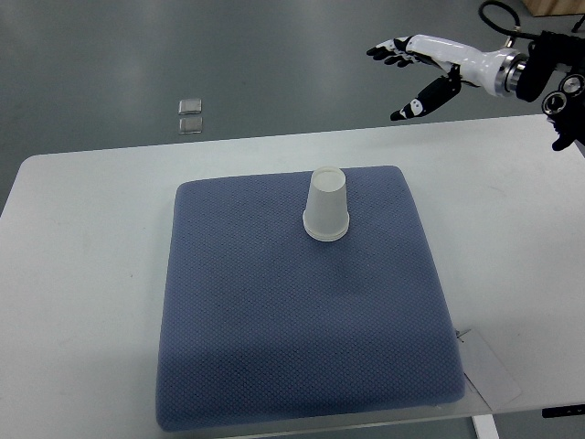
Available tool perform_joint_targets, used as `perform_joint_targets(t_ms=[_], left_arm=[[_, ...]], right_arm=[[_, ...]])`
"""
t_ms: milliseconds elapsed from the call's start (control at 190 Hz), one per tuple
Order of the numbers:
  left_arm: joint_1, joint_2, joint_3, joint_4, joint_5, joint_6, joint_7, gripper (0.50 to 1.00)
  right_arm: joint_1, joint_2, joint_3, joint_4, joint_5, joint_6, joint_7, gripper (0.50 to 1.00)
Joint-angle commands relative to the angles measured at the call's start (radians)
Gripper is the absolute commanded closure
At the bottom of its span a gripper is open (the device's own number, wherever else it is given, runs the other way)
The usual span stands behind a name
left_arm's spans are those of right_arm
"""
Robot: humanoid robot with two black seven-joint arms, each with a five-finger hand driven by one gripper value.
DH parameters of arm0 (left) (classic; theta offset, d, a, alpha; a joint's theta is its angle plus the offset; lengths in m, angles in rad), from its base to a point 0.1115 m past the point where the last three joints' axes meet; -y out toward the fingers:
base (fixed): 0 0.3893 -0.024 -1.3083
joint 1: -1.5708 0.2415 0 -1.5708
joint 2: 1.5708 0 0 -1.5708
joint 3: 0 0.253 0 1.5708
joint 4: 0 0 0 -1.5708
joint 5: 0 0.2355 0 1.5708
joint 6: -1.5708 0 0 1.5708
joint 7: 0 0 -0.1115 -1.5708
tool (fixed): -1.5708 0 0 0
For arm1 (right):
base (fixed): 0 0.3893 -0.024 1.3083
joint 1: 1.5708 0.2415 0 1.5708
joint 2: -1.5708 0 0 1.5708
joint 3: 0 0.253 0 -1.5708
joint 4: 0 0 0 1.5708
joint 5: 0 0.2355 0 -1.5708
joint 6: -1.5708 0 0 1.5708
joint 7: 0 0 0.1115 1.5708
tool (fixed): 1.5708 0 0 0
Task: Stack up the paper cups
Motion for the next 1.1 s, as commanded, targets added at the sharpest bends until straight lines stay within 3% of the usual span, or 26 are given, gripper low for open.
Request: perform_joint_targets(t_ms=[0,280,475,512,1092], left_arm=[[-0.001,0.0,-0.001,0.001,0.0,0.0,0.0,0.5],[0.001,0.0,0.001,-0.001,0.0,0.0,0.0,0.5],[-0.001,0.0,-0.001,-0.001,0.0,0.0,0.0,0.5],[-0.001,0.0,0.001,0.001,0.0,0.0,0.0,0.5],[-0.001,0.0,0.001,-0.001,0.0,0.0,0.0,0.5]], right_arm=[[-0.077,0.06,0.135,-0.08,0.119,-0.029,-0.066,0.597],[-0.266,0.189,0.431,-0.126,0.414,-0.164,-0.217,0.597],[-0.318,0.252,0.47,-0.137,0.495,-0.308,-0.211,0.593],[-0.327,0.264,0.473,-0.135,0.501,-0.324,-0.208,0.572],[-0.355,0.295,0.485,-0.075,0.506,-0.321,-0.198,0.572]])
